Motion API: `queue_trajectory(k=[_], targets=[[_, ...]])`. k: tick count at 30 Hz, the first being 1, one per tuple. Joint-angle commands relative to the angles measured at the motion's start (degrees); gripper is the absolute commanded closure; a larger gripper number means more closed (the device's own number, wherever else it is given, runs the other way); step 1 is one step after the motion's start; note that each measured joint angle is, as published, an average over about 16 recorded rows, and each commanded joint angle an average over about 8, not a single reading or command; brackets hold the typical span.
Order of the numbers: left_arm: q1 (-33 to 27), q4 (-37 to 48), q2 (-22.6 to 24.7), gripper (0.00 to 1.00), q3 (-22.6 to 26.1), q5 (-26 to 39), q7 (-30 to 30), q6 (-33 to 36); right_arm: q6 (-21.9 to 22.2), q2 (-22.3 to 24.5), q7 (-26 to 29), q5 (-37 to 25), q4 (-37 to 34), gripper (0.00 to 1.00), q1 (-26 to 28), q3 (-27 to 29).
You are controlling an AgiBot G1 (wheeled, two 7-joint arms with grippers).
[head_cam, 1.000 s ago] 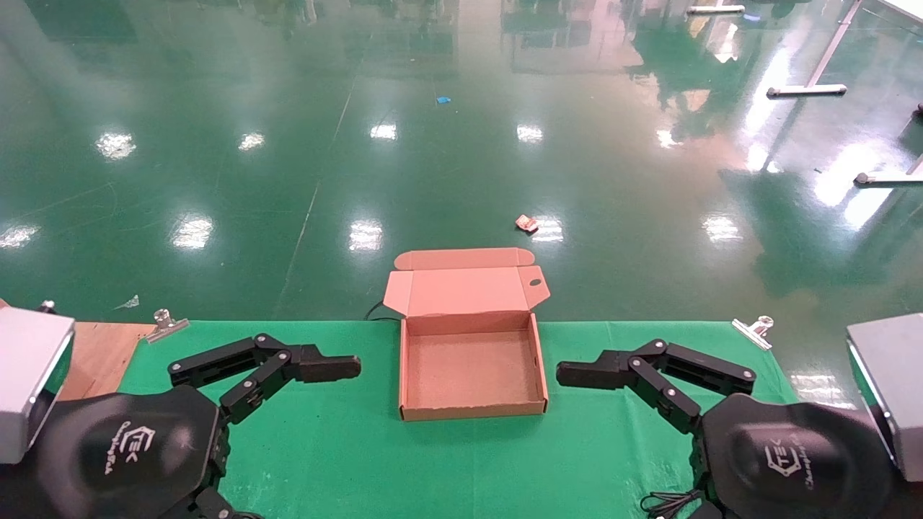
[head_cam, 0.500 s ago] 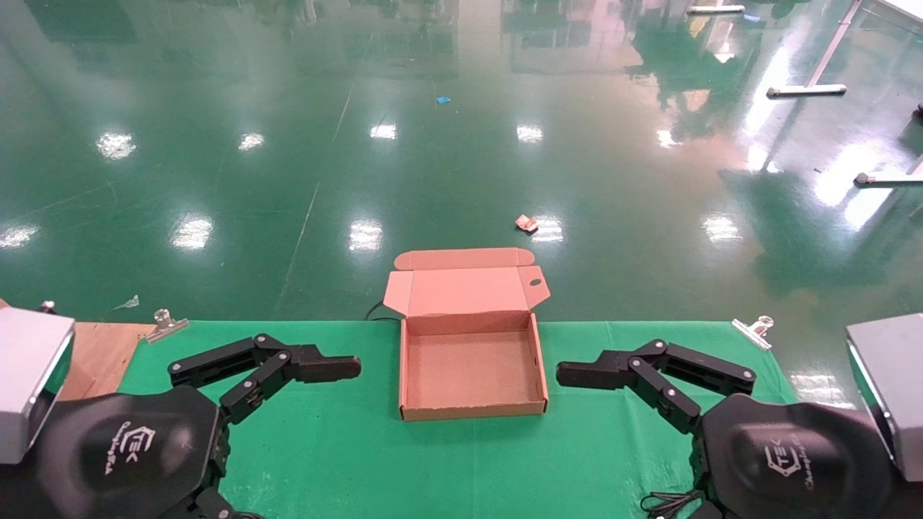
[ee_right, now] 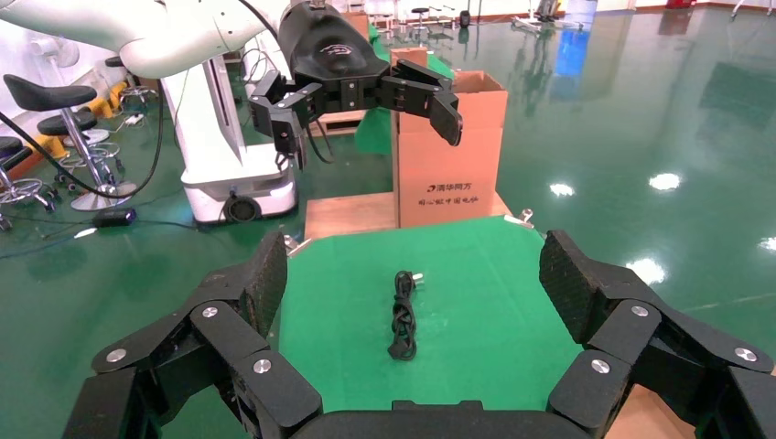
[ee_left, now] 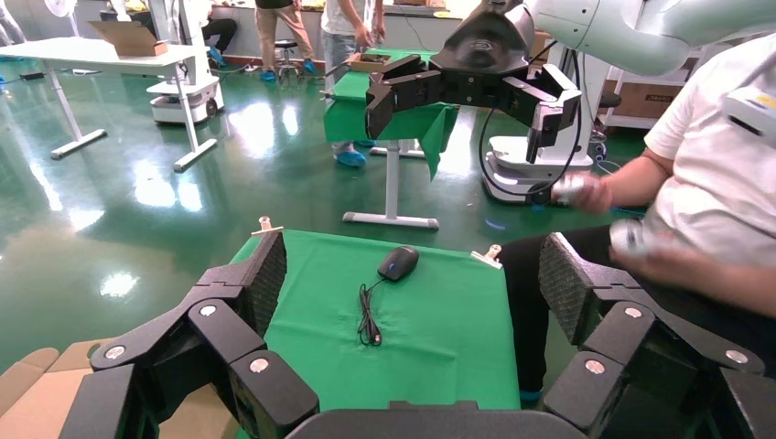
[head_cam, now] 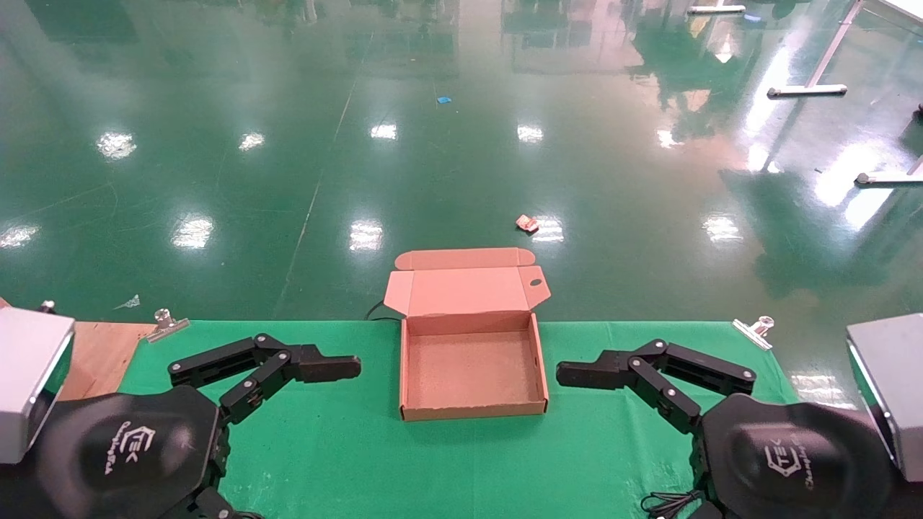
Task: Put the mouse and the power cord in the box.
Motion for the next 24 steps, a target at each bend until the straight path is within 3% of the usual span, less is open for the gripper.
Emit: queue_trajectory(k=[1,6,10,17,24], targets=[[0.0,0.0,0.0,0.0,0.0,0.0,0.0,0.0,0.0,-0.1,0.0,0.0,-0.1,0.0,0.0,-0.1],[0.0,0.0,0.1,0.0,0.1,0.0,0.0,0.2,0.1,0.0,-0.6,-0.8,0.2,0.0,0.3,-0.1],[-1.8,-0.9,-1.0,0.0,2.2,4.9,-0.1,1.8,-0.2,-0.1,-2.2,-6.0,0.9,0.0,1.9,-1.7],[-9.3,-0.5,-3.8,0.0,10.9,21.2,1.6,5.1,-2.5,-3.8,-5.8,-26.4,1.1,0.0,9.7,-10.5],[-16.7,5.3,-3.5,0.0,22.5,37.9,8.9,5.4,-3.2,-10.2,-9.7,-46.7,-3.3,0.0,17.5,-20.1]])
